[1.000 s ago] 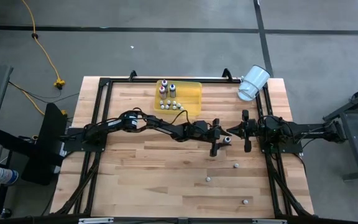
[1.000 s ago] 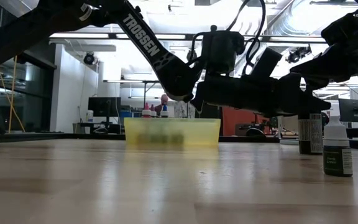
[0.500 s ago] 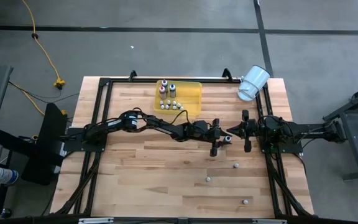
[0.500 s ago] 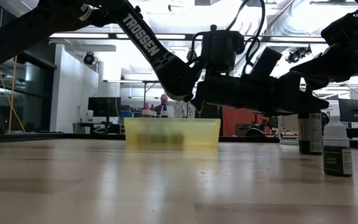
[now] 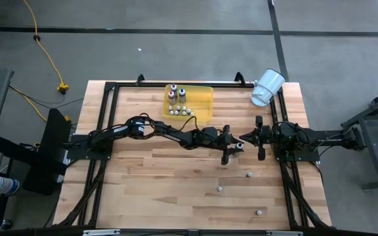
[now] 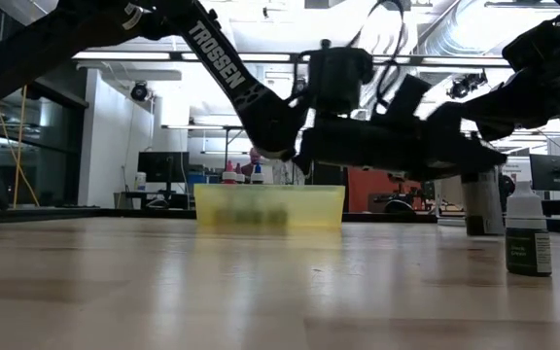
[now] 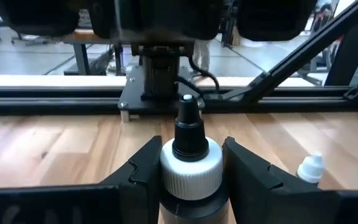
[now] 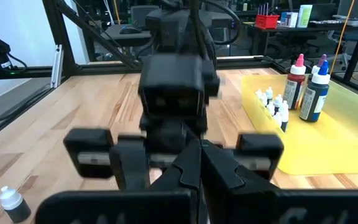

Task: Pick & Place food coloring
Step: Put the large black food coloring into the yellow container

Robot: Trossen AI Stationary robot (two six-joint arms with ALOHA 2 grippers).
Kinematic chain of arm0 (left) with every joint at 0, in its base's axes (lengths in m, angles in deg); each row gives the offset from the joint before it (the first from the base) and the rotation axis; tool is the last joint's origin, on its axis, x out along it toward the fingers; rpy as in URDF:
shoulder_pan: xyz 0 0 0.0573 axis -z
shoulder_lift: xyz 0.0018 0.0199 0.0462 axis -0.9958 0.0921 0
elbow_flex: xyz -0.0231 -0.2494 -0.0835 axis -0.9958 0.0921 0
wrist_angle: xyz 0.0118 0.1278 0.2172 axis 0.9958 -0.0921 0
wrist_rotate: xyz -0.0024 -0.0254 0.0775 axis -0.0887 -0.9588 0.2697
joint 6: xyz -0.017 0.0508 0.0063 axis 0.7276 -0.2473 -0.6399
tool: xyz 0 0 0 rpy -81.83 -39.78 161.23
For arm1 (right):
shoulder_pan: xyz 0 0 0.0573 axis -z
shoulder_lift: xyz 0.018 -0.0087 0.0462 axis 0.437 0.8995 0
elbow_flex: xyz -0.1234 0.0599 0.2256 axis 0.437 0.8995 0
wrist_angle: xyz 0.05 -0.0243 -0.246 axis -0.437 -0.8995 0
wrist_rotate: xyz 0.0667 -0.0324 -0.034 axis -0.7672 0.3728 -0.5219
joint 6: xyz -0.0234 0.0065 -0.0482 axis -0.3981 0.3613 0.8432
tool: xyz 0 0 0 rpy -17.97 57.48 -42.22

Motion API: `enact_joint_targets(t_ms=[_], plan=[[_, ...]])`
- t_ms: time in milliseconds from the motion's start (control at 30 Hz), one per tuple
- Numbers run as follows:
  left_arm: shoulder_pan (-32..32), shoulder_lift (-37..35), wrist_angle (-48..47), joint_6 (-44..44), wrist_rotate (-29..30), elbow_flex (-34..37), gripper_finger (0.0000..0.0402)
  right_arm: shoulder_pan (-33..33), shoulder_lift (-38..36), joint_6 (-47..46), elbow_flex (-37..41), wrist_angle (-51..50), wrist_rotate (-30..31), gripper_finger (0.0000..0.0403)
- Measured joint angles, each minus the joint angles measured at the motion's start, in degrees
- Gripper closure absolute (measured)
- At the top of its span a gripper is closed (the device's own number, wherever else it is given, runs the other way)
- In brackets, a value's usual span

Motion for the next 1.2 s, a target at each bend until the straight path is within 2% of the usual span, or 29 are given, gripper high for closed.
enact_joint_targets(t_ms=[133,300,633,733,933,1200], plan=[[0.0,-3.7,4.0,-0.3,0.2,6.7,0.028,0.0,0.0,0.0,0.0,0.0,0.0,0.0402],[0.0,-10.1,5.6,-2.2,3.1,17.5,0.028,0.0,0.0,0.0,0.0,0.0,0.0,0.0402],[0.0,-26.3,8.9,-6.6,15.6,36.8,0.028,0.0,0.0,0.0,0.0,0.0,0.0,0.0402],[0.0,-30.5,8.6,-9.4,19.9,39.7,0.028,0.0,0.0,0.0,0.0,0.0,0.0,0.0402],[-0.5,-36.0,5.8,-12.6,24.5,40.5,0.028,0.0,0.0,0.0,0.0,0.0,0.0,0.0402],[-2.8,-41.4,-6.7,-13.1,35.0,37.9,0.028,0.0,0.0,0.0,0.0,0.0,0.0,0.0402]])
